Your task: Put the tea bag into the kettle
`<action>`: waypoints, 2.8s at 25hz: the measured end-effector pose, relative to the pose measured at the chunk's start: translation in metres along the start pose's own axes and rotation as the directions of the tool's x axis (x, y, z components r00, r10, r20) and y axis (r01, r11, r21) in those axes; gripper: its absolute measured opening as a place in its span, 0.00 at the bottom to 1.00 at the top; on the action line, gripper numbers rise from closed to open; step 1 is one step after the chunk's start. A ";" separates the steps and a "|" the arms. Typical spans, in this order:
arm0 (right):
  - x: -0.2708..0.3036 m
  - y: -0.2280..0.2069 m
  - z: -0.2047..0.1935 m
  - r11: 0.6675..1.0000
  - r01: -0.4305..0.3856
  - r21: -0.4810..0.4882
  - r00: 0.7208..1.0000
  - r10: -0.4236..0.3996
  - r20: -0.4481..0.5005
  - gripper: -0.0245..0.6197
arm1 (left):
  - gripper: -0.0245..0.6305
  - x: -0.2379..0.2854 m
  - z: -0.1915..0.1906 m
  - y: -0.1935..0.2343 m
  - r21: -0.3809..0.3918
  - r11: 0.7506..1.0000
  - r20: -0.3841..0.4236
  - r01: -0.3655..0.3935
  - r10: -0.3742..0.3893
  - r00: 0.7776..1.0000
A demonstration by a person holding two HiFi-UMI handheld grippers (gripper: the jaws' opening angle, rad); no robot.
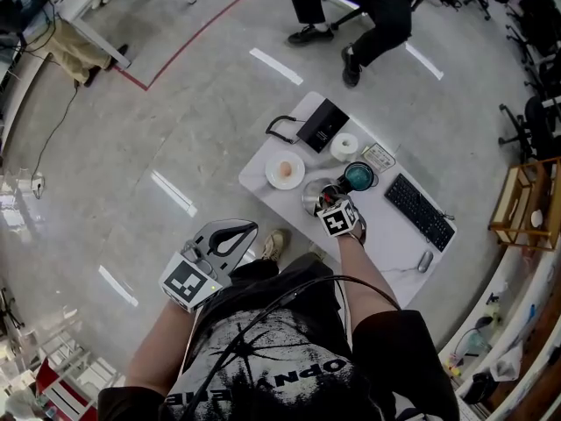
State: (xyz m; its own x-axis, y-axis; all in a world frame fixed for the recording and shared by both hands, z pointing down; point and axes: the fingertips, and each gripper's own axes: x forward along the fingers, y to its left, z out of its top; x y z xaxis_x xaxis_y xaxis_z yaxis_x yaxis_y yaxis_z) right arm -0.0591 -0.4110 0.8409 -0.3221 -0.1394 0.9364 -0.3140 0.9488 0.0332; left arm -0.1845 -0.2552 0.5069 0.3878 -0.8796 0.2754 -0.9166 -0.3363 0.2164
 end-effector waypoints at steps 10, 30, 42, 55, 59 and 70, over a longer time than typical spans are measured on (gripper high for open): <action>0.006 -0.004 -0.001 0.999 0.003 0.037 1.000 -0.003 0.005 0.15 | 0.05 -0.017 -0.002 0.012 -0.002 0.999 0.004 -0.035 0.035 0.999; -0.041 -0.002 0.018 0.996 0.013 0.086 0.987 -0.027 0.160 0.26 | 0.05 -0.012 0.003 0.004 0.048 0.999 0.022 0.022 -0.023 0.999; -0.218 -0.004 0.064 0.974 0.023 0.227 0.801 -0.154 0.579 0.05 | 0.05 0.011 0.044 -0.014 0.116 0.981 0.085 0.157 -0.167 0.982; -0.440 0.021 0.079 0.971 0.159 0.177 0.489 -0.233 0.840 0.05 | 0.05 0.034 0.120 -0.068 0.188 0.934 0.225 0.303 -0.341 0.913; -0.476 0.026 0.077 0.959 0.195 0.205 0.410 -0.270 0.871 0.05 | 0.05 0.042 0.132 -0.084 0.209 0.912 0.238 0.352 -0.397 0.886; -0.482 0.015 0.046 0.937 0.195 0.291 0.386 -0.346 0.855 0.05 | 0.05 0.059 0.131 -0.101 0.220 0.885 0.209 0.410 -0.453 0.867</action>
State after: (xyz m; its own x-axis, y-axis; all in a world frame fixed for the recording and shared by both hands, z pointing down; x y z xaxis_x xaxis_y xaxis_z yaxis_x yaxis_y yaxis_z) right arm 0.0503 -0.3423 0.3736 -0.7793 -0.6245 0.0515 -0.6168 0.7790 0.1123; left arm -0.0816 -0.3171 0.3789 0.7309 -0.6803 -0.0547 -0.6741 -0.7321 0.0984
